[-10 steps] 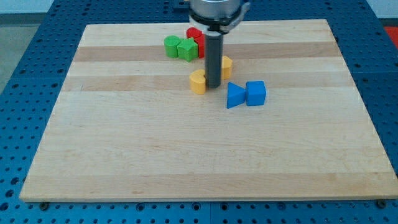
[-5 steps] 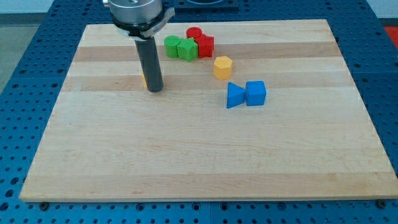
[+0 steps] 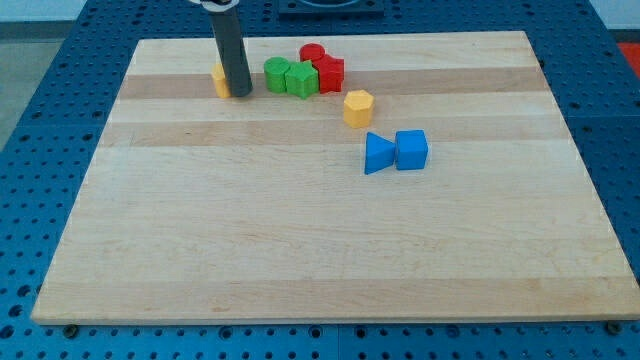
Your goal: Move the yellow heart to the top left
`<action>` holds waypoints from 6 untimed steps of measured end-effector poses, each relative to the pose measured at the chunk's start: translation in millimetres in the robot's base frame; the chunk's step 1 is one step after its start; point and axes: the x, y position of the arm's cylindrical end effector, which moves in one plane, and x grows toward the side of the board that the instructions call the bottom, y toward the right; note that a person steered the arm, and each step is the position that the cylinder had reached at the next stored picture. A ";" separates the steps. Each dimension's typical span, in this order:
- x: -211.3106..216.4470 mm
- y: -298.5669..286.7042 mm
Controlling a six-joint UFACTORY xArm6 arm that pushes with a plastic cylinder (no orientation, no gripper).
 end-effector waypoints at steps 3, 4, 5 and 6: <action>-19.3 -60.1; -19.3 -75.9; -19.3 -82.5; -26.2 -86.2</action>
